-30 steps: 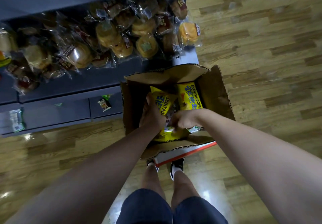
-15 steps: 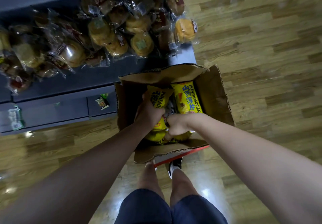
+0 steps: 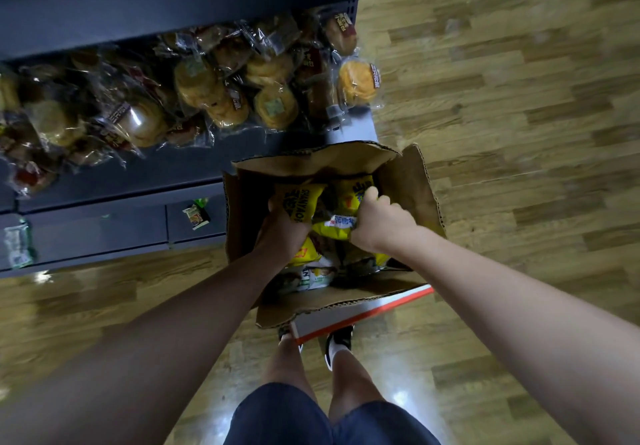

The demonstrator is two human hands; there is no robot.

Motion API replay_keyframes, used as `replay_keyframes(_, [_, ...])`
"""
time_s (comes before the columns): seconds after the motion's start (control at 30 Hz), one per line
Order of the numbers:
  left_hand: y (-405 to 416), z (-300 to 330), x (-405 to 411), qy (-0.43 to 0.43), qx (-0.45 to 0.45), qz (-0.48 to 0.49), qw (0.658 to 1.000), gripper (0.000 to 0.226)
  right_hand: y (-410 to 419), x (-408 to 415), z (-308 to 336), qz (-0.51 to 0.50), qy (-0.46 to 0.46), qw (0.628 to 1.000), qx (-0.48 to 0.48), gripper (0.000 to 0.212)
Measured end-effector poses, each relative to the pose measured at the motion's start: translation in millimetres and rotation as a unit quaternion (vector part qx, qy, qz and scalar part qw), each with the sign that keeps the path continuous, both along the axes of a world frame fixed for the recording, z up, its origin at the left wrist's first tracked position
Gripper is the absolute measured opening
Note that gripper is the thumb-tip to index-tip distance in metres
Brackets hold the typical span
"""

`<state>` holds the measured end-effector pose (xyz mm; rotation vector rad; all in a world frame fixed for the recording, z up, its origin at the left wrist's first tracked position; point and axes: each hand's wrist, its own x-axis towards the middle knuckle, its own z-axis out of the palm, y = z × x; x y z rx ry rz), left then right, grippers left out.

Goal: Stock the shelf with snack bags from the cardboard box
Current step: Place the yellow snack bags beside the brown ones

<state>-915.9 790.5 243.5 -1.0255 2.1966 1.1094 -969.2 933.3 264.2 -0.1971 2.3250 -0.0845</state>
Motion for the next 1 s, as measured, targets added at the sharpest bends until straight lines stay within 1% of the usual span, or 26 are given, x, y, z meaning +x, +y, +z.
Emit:
replay_keyframes(0.07, [2.8,-0.2,2.6,-0.002,-0.002,0.011,1.0,0.077,-2.8,10.7,-9.6,0.004,0.029,1.0,0.004,0.062])
replay_keyframes(0.13, [4.3,-0.6,4.7,-0.014,-0.004,0.032,0.999,0.077,-4.5,18.7,-18.6,0.016,0.031,0.999,0.023,0.062])
replay_keyframes(0.23, [5.1,-1.8,7.2,-0.016,-0.004,0.055,0.998,0.084,-6.8,25.8,-30.1,0.026,0.033,0.998,0.042,0.063])
replay_keyframes(0.27, [5.6,-1.4,7.8,-0.013,-0.002,0.056,0.998,0.085,-7.7,27.2,-33.1,0.02,0.03,0.998,0.044,0.064])
replay_keyframes(0.33, [6.6,0.1,8.6,-0.014,0.002,0.06,0.998,0.081,-8.7,27.2,-38.5,-0.01,0.01,0.999,0.037,0.066])
replay_keyframes(0.43, [9.3,2.9,9.6,-0.021,0.003,0.072,0.997,0.07,-8.4,23.3,-39.3,-0.064,-0.013,0.998,0.009,0.066])
replay_keyframes(0.5, [10.3,3.8,8.4,-0.028,0.004,0.085,0.996,0.068,-6.6,23.3,-38.1,-0.059,0.016,0.998,-0.009,0.061])
replay_keyframes(0.57, [9.0,3.8,5.9,-0.028,0.007,0.116,0.993,0.067,-4.2,24.5,-38.6,-0.073,0.043,0.995,-0.053,0.057])
replay_keyframes(0.6, [7.9,3.9,4.7,-0.025,0.012,0.131,0.991,0.068,-2.8,24.5,-37.2,-0.11,0.037,0.989,-0.094,0.055])
replay_keyframes(0.63, [6.4,2.9,3.8,-0.022,0.019,0.143,0.989,0.068,-1.6,23.1,-37.6,-0.174,0.014,0.974,-0.144,0.052])
replay_keyframes(0.67, [5.2,2.1,3.5,-0.018,0.027,0.149,0.988,0.067,-1.1,20.4,-35.3,-0.263,-0.029,0.944,-0.199,0.048])
replay_keyframes(0.7, [4.0,0.5,4.0,-0.015,0.033,0.151,0.988,0.064,-0.1,16.8,-32.5,-0.364,-0.086,0.892,-0.255,0.042])
replay_keyframes(0.73, [3.6,-0.7,4.9,-0.009,0.036,0.15,0.988,0.062,1.7,13.3,-29.2,-0.452,-0.147,0.827,-0.299,0.034])
replay_keyframes(0.77, [3.3,-2.4,6.0,-0.003,0.036,0.147,0.988,0.062,4.7,10.9,-26.7,-0.516,-0.209,0.761,-0.332,0.027])
replay_keyframes(0.8, [3.5,-3.4,6.7,0.004,0.036,0.145,0.989,0.063,6.8,9.4,-23.3,-0.547,-0.257,0.711,-0.359,0.022])
replay_keyframes(0.83, [4.0,-4.2,7.2,0.008,0.037,0.142,0.989,0.066,8.7,8.0,-22.9,-0.556,-0.287,0.681,-0.38,0.02])
replay_keyframes(0.87, [5.2,-4.1,7.3,0.01,0.039,0.139,0.989,0.068,9.3,7.7,-23.5,-0.554,-0.298,0.674,-0.387,0.021])
replay_keyframes(0.9, [6.0,-5.4,7.6,0.012,0.043,0.136,0.99,0.07,8.8,7.8,-25.0,-0.554,-0.297,0.676,-0.384,0.021])
replay_keyframes(1.0, [7.2,-10.7,8.5,0.02,0.064,0.136,0.988,0.079,7.1,7.6,-26.5,-0.561,-0.261,0.706,-0.344,0.019])
